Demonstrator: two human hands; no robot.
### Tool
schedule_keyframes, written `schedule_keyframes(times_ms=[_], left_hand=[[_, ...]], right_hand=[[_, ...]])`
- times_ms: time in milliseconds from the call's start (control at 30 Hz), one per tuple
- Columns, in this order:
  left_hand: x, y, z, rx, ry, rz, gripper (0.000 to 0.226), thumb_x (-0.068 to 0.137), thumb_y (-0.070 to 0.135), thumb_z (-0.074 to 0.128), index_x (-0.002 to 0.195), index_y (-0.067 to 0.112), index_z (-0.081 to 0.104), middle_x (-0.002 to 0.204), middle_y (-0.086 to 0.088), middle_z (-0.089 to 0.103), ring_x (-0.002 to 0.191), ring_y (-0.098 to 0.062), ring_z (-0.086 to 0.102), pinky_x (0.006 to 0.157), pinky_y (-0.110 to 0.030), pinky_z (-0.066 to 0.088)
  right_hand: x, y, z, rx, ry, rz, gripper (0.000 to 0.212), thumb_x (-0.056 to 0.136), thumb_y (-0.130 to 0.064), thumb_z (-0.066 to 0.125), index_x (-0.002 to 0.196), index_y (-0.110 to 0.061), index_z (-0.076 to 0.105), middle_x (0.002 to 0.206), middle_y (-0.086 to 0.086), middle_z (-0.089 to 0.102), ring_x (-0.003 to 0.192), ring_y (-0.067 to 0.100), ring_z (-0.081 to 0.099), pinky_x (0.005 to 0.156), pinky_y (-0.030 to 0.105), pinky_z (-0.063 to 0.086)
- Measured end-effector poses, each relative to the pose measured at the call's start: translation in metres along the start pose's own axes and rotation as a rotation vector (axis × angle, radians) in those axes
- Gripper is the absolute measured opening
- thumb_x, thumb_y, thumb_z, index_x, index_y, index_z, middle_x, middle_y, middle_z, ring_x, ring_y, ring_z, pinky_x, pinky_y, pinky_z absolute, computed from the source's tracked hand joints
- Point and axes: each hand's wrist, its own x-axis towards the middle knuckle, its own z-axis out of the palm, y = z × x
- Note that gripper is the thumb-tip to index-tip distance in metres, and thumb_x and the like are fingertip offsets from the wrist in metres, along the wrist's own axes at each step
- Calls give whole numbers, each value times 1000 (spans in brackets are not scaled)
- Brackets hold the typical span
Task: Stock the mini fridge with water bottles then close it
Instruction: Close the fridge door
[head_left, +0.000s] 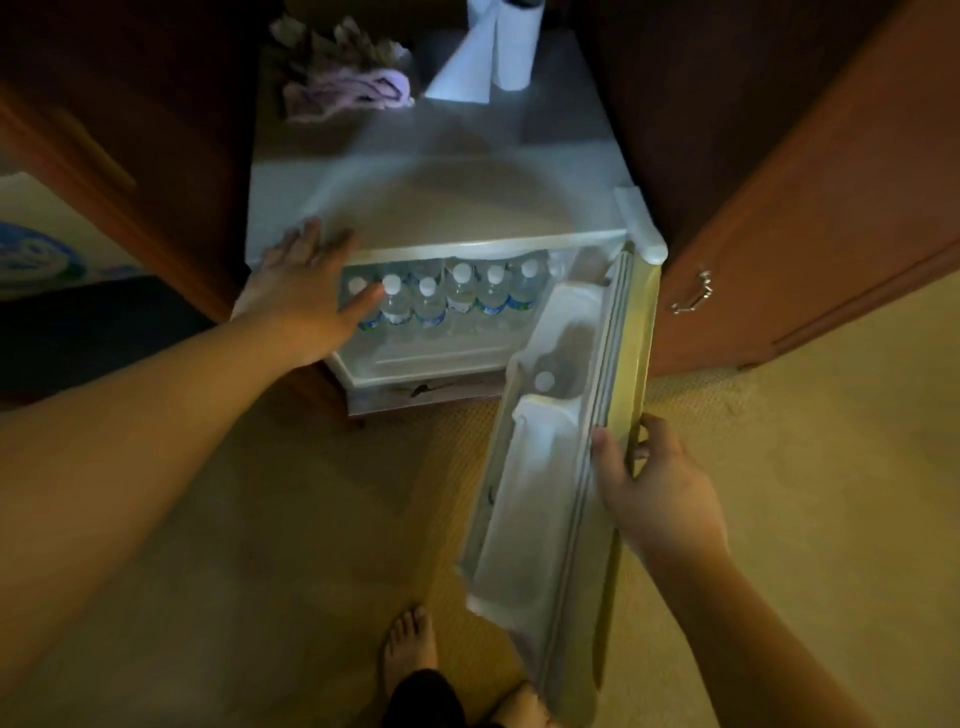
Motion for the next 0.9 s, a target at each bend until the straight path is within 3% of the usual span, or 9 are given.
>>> schedule_keyframes(times_ms=[100, 167, 233, 300, 433, 600, 900], left_hand=[[6, -7, 0, -31, -5, 15, 84, 96, 81, 24, 166, 40, 5, 176, 2, -6, 162, -30, -1, 127, -54, 16], [9, -10, 2, -44, -24, 10, 85, 95, 81, 26, 166, 39, 6, 176, 2, -7, 162, -30, -2, 128, -54, 16], [11, -9, 2, -49, -30, 3, 86, 94, 82, 25, 166, 38, 5, 176, 1, -6, 162, -30, -4, 128, -55, 15], [10, -6, 1, -36, -29, -5, 85, 96, 79, 28, 166, 37, 5, 176, 0, -8, 162, -30, -7, 129, -54, 13], [9, 2, -1, -13, -29, -18, 86, 99, 76, 32, 167, 32, 4, 176, -6, -10, 161, -31, -10, 128, -52, 8], [13, 3, 4, 12, -17, -31, 90, 95, 82, 23, 167, 31, 4, 175, -12, -8, 161, -35, -8, 130, -54, 7], [13, 14, -4, 33, -79, -93, 91, 94, 84, 17, 166, 31, -4, 174, -14, -15, 160, -40, -13, 129, -59, -3]], right_hand=[[-1, -20, 16, 25, 30, 0, 71, 92, -74, 47, 140, -22, 42, 130, 5, 58, 111, 29, 64, 80, 44, 57], [1, -34, 24, 31, 81, -51, 83, 91, -73, 50, 153, -22, 30, 147, 7, 46, 130, 32, 53, 94, 49, 54], [10, -45, 29, -15, 91, -163, 82, 95, -71, 46, 161, -30, 19, 166, 6, 26, 153, 29, 26, 116, 50, 37], [22, -55, 37, -97, 67, -320, 71, 102, -65, 38, 163, -36, 16, 172, 2, 7, 159, 24, 0, 126, 47, 16], [44, -68, 52, -244, -3, -566, 55, 111, -50, 23, 162, -30, 22, 172, 6, 5, 158, 26, -10, 127, 55, 7], [61, -86, 47, -375, -141, -636, 63, 106, -61, 8, 159, -40, -17, 167, -1, -30, 151, 17, -33, 125, 43, -14], [94, -120, 66, -365, -115, -648, 68, 107, -58, 12, 158, -32, -23, 163, 2, -38, 151, 18, -34, 125, 40, -12]])
